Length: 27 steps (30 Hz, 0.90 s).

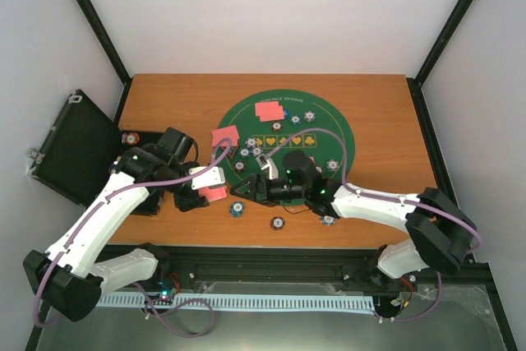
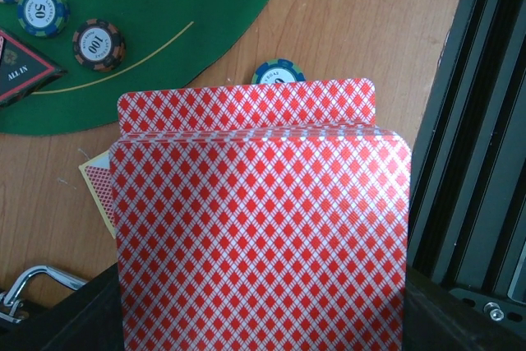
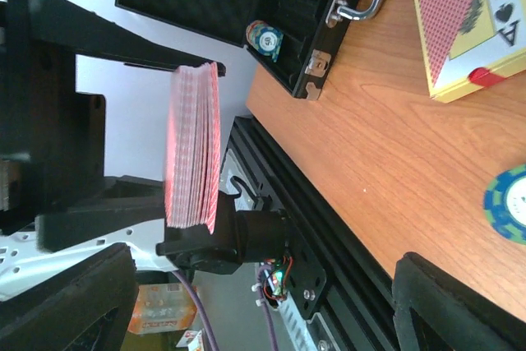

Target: Distribute texas hold em gaming equipment

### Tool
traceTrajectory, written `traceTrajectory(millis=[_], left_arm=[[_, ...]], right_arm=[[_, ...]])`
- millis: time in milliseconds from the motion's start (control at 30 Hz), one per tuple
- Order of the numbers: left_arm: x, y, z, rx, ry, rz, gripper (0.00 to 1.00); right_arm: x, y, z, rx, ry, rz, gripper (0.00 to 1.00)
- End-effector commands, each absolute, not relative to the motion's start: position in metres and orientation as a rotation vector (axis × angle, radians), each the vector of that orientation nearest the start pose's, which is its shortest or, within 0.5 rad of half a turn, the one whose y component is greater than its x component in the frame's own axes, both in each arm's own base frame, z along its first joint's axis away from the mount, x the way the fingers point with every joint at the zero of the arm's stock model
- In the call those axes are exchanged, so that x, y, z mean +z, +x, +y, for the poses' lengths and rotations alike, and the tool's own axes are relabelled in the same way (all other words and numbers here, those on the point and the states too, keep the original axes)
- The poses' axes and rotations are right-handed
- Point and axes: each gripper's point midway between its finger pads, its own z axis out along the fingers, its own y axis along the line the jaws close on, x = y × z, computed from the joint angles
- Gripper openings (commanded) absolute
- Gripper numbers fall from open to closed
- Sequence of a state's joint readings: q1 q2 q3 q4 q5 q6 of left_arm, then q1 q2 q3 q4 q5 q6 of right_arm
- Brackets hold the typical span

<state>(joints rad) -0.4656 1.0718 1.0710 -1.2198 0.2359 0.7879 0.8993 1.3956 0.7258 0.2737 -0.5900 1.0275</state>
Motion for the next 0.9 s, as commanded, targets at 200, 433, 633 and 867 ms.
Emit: traceTrajectory(millis=[200, 433, 633, 867], left_arm=[[0.191, 0.18, -0.137, -0.245, 1.648, 2.165, 0.12], [0.193, 0.18, -0.137, -0.246, 1.647, 2.157, 0.12], [0.197, 0.178, -0.137, -0.251, 1.645, 2.152, 0.12], [0.201, 0.177, -0.137, -0.253, 1.645, 2.143, 0.12]], right_arm=[[0.207, 0.167, 0.419, 1.831, -0.405, 2.268, 0.85], [0.205, 0.165, 0.43, 1.87, -0.419, 2.267, 0.84], [0.21, 0.165, 0.444, 1.896, -0.455, 2.256, 0.84], [0.203, 0.167, 0.46, 1.93, -0.459, 2.27, 0.82]])
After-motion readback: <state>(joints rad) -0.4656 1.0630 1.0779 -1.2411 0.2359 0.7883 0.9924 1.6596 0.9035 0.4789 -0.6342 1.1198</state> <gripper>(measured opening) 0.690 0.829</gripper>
